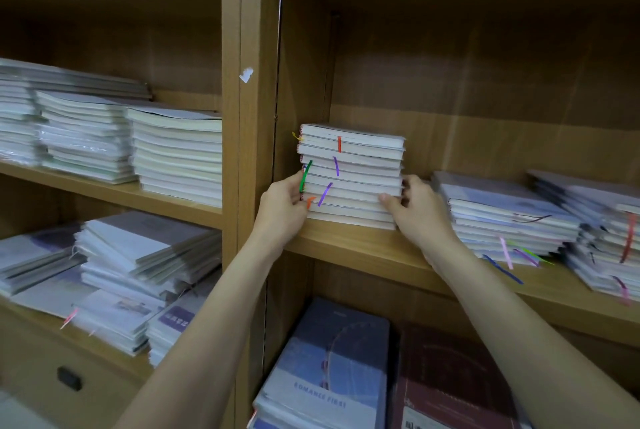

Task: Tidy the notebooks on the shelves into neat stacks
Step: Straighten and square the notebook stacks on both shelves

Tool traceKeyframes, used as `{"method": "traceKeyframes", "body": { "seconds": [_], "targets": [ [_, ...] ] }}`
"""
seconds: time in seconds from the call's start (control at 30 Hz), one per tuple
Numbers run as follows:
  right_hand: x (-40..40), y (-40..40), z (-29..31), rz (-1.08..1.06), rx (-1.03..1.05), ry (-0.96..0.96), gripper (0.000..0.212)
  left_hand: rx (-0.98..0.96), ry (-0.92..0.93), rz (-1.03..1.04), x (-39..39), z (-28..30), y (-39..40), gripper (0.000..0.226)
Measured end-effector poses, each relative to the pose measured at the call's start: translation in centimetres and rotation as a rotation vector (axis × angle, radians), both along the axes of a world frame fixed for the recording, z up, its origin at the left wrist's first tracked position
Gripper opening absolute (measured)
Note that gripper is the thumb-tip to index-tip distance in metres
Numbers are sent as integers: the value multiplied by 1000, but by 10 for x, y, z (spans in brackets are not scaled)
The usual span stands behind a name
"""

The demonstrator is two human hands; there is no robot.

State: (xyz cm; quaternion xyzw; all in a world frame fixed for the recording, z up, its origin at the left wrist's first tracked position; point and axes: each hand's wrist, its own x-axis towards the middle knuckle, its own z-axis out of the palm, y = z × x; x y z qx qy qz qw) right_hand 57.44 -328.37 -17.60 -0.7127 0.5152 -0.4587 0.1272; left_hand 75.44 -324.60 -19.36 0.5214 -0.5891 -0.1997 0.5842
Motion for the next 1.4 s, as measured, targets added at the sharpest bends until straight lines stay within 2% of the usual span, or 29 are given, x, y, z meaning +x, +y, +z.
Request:
{"method": "traceKeyframes", "body": {
  "seconds": [0.13,0.27,0.4,0.67,0.8,1.2,1.3,1.4],
  "targets": [
    [0,1,0,18,6,-56,36,9,-8,6,-2,0,0,56],
    [-1,1,-2,79,33,-196,41,19,74,-34,1,2,-4,57],
    [-1,-2,-4,121,38,-275,31,22,69,-81,3,7,-9,61],
    [-2,-7,-6,83,32,-270,26,50,-60,-112,13,12,-9,61],
    [-2,-5,-6,76,34,-281,26,61,3,-122,15,9,-10,56],
    [-1,-3,-4,60,41,-266,27,34,-9,-37,10,9,-10,53],
    [-1,-2,-4,56,35,-260,33,21,23,-45,8,9,-9,55],
    [0,-2,-2,50,17,-241,49,-26,126,-90,6,11,-7,60]
  ]
}}
